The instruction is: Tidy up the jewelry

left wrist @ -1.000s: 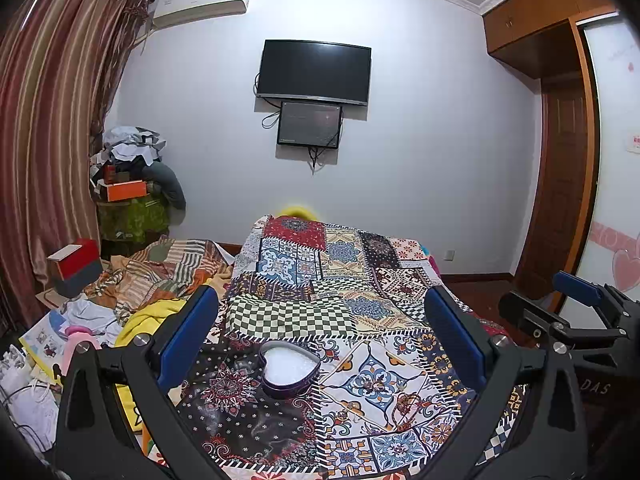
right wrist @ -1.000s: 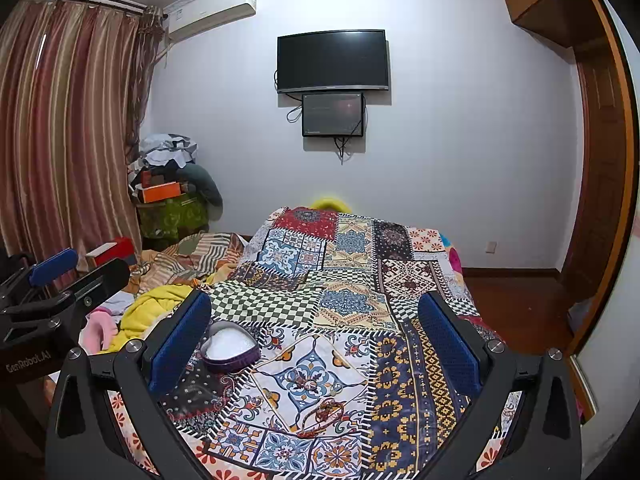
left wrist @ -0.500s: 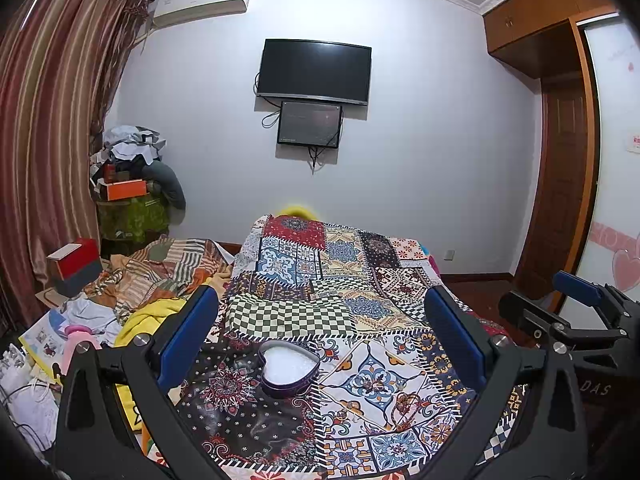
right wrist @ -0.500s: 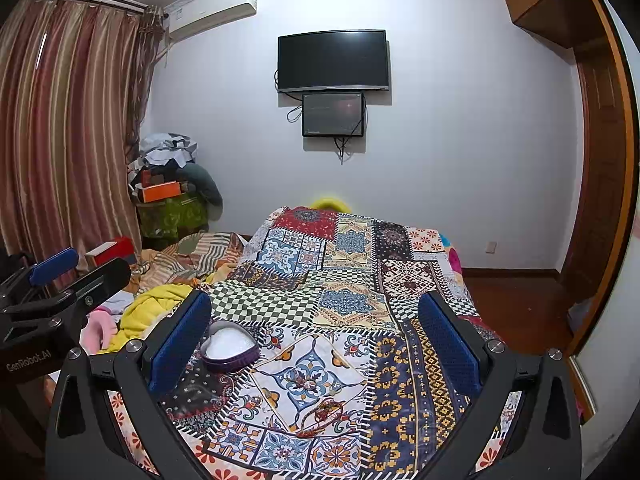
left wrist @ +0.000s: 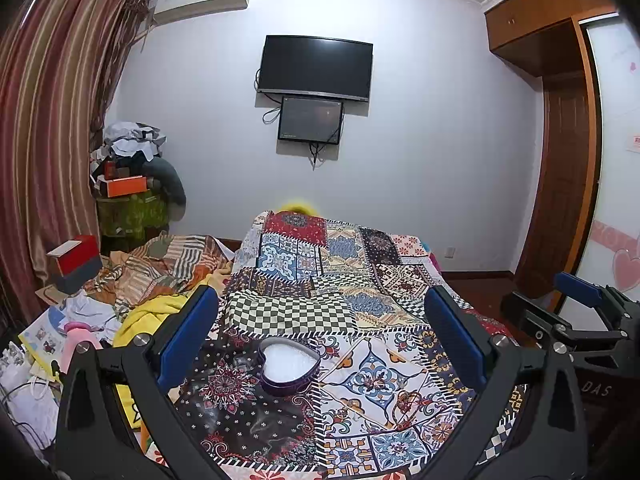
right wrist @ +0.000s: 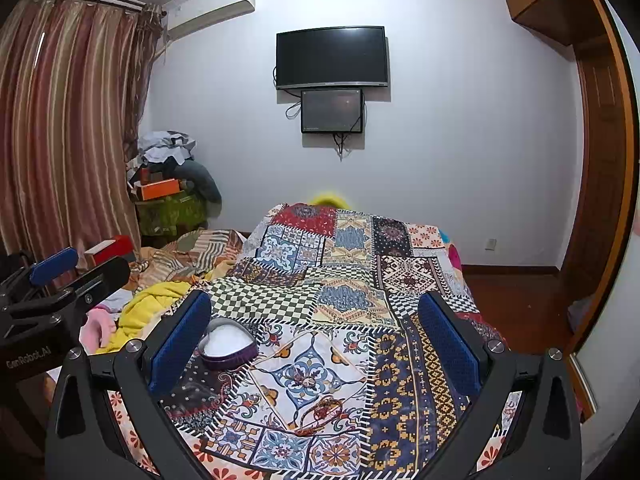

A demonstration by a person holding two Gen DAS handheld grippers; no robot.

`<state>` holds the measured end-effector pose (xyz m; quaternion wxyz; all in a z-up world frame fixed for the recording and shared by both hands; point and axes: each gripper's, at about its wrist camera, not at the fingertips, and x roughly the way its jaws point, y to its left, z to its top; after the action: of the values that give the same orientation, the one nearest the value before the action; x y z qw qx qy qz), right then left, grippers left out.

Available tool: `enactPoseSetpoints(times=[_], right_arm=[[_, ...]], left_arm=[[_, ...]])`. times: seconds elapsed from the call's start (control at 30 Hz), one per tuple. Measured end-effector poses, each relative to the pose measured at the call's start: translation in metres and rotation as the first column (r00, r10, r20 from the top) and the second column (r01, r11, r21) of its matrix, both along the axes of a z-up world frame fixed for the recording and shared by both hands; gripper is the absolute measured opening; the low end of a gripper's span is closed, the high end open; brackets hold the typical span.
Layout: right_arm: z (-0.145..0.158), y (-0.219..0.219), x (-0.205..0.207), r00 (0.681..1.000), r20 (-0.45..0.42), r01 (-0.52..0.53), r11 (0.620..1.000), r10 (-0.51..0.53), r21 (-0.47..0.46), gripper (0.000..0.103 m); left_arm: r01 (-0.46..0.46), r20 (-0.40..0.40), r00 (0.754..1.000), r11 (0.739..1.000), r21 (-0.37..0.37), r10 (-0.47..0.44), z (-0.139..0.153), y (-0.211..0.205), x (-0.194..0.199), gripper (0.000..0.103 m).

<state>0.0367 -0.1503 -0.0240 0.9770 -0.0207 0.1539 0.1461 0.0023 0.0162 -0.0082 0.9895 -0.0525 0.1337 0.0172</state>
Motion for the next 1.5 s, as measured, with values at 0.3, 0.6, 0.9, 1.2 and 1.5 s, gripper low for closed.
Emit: enactPoseSetpoints(times=[0.3,0.6,0.9,1.2,1.5], right_arm=[[-0.014,-0.006,0.015,0.998,-0.056,0.031,0.999,-0.032,-0.015,0.103],[-0.063,-0.029,0.057,0.968,-0.229,0.093,0.994,-0.105,-0.066,0.103],[-0.108,-0.044,0.082,0.922,-0.369,0.085,0.990,-0.122,-0.115,0.102],[-0.142,-0.040,0.095,0.888,-0.457,0.000,0.992,-0.057,-0.125,0.102],[-0.151,-0.023,0.101,0.869,-0.494,-0.113,0.985,0.032,-0.133,0.075]], left_arm=[[0.013,-0.076,0.997,1.000,-0.012,-0.014,-0.011,0.005,0.026,0.103],[0.043,-0.298,0.952,0.994,-0.104,-0.073,-0.060,0.014,0.079,0.103],[0.060,-0.499,0.860,0.992,-0.107,-0.105,-0.122,0.010,0.116,0.103],[0.106,-0.632,0.761,0.989,-0.102,-0.147,-0.172,0.002,0.134,0.103],[0.163,-0.686,0.698,0.978,-0.127,-0.206,-0.197,-0.005,0.143,0.083]])
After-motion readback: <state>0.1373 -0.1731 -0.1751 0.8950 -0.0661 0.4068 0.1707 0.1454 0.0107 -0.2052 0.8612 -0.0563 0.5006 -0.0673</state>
